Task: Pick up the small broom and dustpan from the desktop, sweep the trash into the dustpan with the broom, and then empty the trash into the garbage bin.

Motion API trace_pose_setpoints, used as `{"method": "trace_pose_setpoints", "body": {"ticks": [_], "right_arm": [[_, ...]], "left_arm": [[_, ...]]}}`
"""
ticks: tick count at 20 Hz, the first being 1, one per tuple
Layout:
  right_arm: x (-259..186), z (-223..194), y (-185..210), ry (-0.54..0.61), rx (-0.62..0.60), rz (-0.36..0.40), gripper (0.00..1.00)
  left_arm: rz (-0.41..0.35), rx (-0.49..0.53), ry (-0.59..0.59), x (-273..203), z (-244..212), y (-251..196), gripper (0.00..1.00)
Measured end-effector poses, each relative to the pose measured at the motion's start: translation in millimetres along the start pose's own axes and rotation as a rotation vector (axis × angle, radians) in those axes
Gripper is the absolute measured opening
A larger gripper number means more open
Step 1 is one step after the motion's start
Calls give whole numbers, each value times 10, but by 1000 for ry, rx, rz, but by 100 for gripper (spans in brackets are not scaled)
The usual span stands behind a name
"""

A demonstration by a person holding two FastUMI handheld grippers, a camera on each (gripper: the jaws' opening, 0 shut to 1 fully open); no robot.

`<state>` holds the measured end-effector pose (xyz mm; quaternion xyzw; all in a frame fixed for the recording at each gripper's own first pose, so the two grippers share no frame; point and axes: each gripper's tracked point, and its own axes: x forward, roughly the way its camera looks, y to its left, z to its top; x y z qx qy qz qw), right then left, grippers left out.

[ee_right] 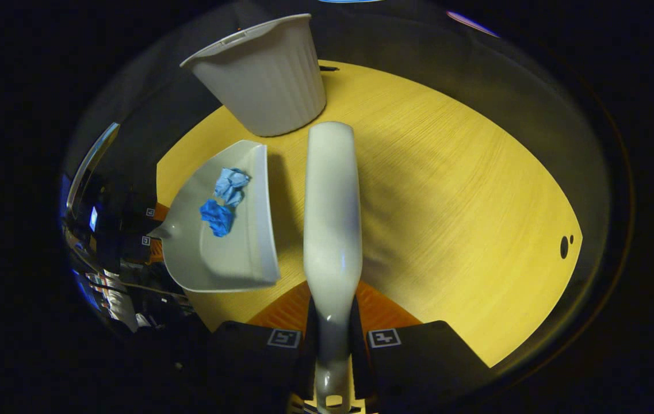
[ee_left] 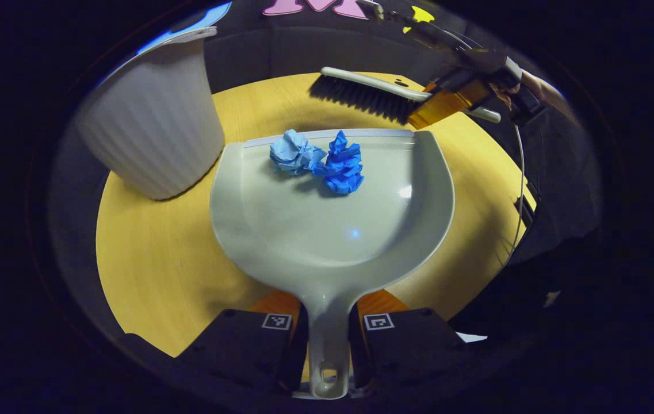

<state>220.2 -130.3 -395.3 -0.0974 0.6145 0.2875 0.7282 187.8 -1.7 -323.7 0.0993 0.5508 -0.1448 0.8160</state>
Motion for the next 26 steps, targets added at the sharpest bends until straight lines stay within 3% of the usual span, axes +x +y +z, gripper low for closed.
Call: {"method": "trace_pose_setpoints", "body": {"ticks": [4,6,7,10,13,17,21,26], "right_arm": [[219,-279,-314,-51,-3,-43,28],[257,-397,-504,-62,-19,-38,28],[280,-428,-405,-49,-31,-35,29],[263,-440,-342,-27,-79,-9,29],[242,-378,-335,-44,-66,29,29],[174,-318,-239,-89,-32,113,29],[37,-322,-245,-134,-46,126,28],[-11,-383,-361,-160,5,136,29]], "left_arm": [[-14,-137,-53,-114,45,-183,29],[39,-171,-81,-158,238,-176,29],[68,-176,-95,-206,338,-174,29],[47,-242,-144,-503,706,-163,29],[99,-315,-172,-941,1063,43,29],[190,-333,-167,-1371,1449,705,29],[292,-353,-57,-1208,1735,1355,29],[460,-244,134,-983,2136,1936,28]]}}
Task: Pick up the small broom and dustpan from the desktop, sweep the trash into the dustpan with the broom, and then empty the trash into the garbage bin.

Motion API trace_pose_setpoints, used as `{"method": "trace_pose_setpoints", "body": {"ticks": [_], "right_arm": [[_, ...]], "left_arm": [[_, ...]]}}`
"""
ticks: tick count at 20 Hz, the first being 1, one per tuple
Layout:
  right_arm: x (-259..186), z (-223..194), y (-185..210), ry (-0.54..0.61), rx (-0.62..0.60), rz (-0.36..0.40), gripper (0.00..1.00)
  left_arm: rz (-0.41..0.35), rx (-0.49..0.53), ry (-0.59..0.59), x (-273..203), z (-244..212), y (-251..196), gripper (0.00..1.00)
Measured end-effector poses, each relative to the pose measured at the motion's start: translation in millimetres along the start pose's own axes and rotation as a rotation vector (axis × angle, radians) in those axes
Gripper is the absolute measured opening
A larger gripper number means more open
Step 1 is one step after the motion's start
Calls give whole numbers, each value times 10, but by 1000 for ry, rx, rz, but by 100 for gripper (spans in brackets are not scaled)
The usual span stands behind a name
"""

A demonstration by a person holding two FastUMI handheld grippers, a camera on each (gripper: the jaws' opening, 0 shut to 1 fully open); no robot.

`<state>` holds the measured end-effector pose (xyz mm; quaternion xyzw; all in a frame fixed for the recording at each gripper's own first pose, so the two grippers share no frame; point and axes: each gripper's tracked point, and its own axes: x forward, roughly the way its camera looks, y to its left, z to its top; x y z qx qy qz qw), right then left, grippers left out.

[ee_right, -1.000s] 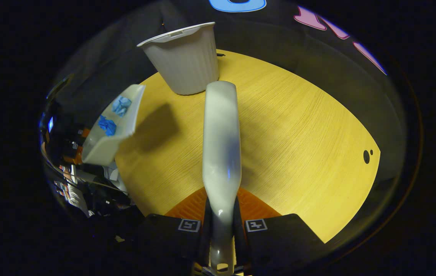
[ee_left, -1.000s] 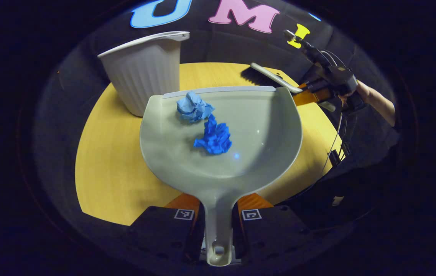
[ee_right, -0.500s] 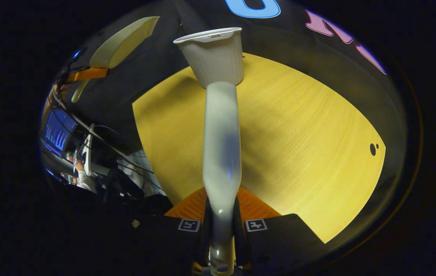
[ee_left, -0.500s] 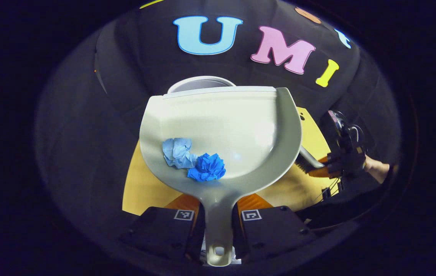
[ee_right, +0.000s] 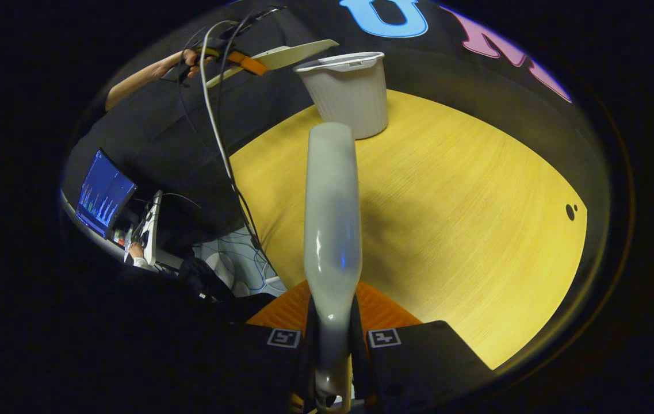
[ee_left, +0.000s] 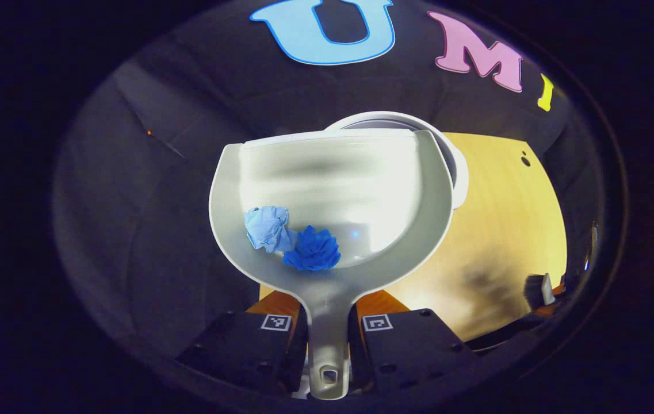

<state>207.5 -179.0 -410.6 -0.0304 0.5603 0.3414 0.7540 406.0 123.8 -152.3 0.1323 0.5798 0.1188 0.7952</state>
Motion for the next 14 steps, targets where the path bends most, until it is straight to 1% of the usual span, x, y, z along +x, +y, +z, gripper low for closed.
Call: {"method": "trace_pose_setpoints", "body": {"ticks": [3,4,7,9,10,12,14], "right_arm": [[7,-107,89,-14,66,6,29],[-36,-150,94,-20,97,15,29],[-74,-197,103,-49,167,34,29],[-78,-254,45,-62,187,15,28],[-88,-274,29,-69,203,9,28],[-92,-330,37,-77,252,21,28],[-86,-407,51,-74,293,31,28]], "left_arm": [[174,211,98,-16,249,100,29],[223,282,114,-134,298,108,29],[305,501,176,-214,406,156,29],[381,626,216,-186,451,205,29],[423,678,231,-213,440,204,29],[501,772,240,-224,435,226,29],[552,850,248,-214,416,274,29]]}}
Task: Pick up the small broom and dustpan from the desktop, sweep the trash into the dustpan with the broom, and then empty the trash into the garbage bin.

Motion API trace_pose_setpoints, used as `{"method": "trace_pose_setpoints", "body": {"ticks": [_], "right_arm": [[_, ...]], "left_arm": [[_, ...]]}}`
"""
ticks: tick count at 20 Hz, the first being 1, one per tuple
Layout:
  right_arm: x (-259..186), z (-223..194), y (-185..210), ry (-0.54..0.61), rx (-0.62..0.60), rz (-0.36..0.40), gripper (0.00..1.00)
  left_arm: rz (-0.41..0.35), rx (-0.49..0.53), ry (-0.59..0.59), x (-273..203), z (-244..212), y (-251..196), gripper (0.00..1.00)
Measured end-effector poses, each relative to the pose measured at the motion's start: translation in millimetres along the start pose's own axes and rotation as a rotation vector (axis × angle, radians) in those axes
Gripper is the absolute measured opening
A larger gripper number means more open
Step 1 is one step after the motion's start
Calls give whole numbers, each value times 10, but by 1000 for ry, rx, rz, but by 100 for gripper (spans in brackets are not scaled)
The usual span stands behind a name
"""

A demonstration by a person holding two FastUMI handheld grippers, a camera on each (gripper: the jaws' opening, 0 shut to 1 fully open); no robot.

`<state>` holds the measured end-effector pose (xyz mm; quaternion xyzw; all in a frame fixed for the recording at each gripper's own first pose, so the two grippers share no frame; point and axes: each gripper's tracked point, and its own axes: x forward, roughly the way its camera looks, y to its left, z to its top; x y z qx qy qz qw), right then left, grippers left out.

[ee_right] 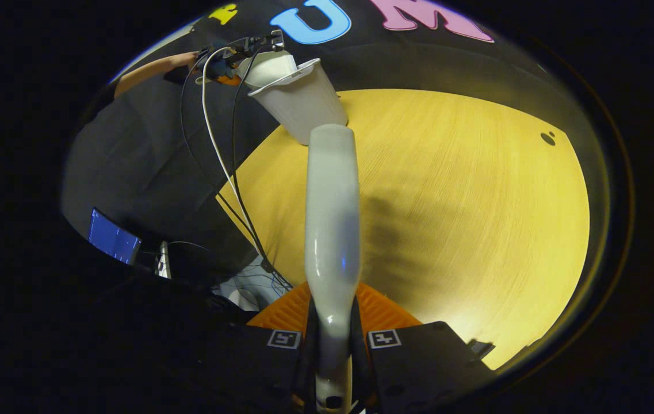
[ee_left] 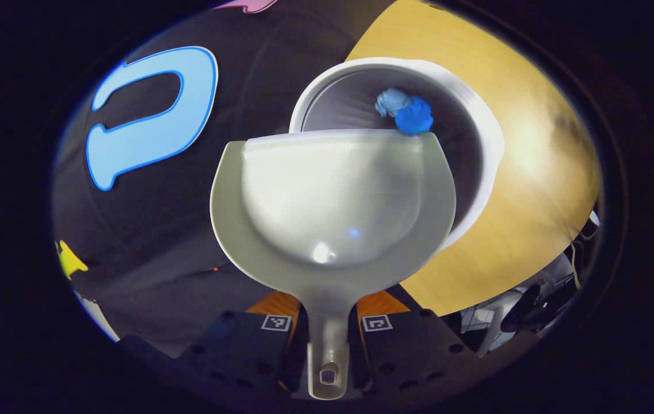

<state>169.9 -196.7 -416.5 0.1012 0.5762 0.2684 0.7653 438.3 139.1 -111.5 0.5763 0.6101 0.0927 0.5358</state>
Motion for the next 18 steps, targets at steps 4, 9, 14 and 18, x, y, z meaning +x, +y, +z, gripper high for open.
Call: {"method": "trace_pose_setpoints", "body": {"ticks": [4,9,14,18], "right_arm": [[10,-135,-95,14,31,-30,28],[22,-81,-258,30,57,-65,29],[-15,117,-342,11,56,-89,28],[10,219,-370,16,86,-76,28]], "left_arm": [[21,-17,-26,50,-65,16,29],[49,-173,-103,29,-48,12,28],[49,-383,-253,-13,-216,-137,27],[-42,-594,-404,256,3,-388,28]]}}
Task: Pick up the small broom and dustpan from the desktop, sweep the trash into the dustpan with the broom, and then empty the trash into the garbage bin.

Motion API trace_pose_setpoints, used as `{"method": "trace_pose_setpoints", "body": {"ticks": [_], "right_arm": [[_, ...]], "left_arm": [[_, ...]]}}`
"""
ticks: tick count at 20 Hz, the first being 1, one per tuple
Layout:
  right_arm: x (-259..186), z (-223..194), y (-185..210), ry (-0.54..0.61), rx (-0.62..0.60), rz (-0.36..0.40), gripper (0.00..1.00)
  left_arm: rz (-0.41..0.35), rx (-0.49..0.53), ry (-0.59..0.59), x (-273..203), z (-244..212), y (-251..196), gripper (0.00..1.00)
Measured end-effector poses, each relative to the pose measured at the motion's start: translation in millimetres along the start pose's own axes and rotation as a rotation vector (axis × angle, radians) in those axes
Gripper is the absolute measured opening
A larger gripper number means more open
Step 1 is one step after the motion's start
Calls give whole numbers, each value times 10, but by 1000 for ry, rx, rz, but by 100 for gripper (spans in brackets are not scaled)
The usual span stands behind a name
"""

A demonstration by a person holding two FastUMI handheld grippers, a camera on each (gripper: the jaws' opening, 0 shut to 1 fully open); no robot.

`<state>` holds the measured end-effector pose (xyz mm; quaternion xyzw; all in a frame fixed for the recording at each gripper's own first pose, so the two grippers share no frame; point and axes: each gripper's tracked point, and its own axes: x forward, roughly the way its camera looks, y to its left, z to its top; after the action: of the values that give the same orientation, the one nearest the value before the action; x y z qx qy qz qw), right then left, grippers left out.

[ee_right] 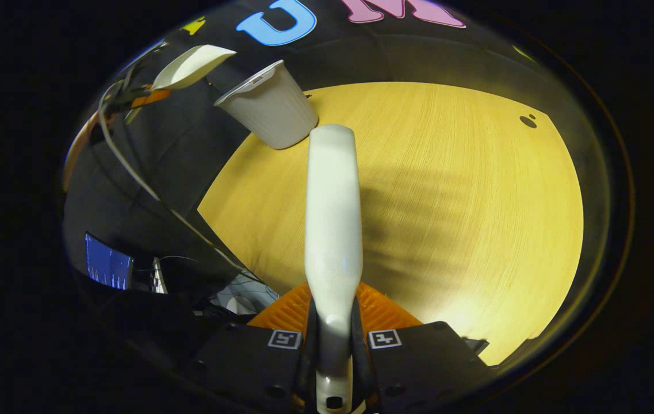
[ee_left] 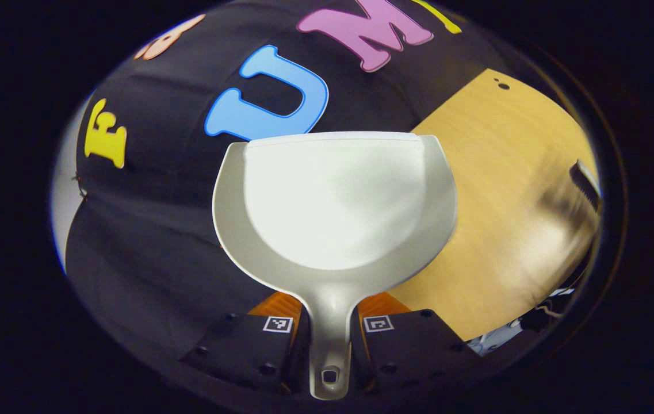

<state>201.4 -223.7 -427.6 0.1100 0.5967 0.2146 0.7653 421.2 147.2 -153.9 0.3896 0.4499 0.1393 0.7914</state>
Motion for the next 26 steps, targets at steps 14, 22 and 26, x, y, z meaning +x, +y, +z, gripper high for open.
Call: {"method": "trace_pose_setpoints", "body": {"ticks": [14,22,26], "right_arm": [[213,-262,-636,115,2,-137,29],[688,-87,-1060,97,228,-231,28],[1076,26,-917,114,221,-281,28]], "left_arm": [[-650,-365,31,-113,-402,-2788,29],[-717,-586,290,845,-606,-3806,29],[-676,-503,340,962,-515,-3757,30]]}}
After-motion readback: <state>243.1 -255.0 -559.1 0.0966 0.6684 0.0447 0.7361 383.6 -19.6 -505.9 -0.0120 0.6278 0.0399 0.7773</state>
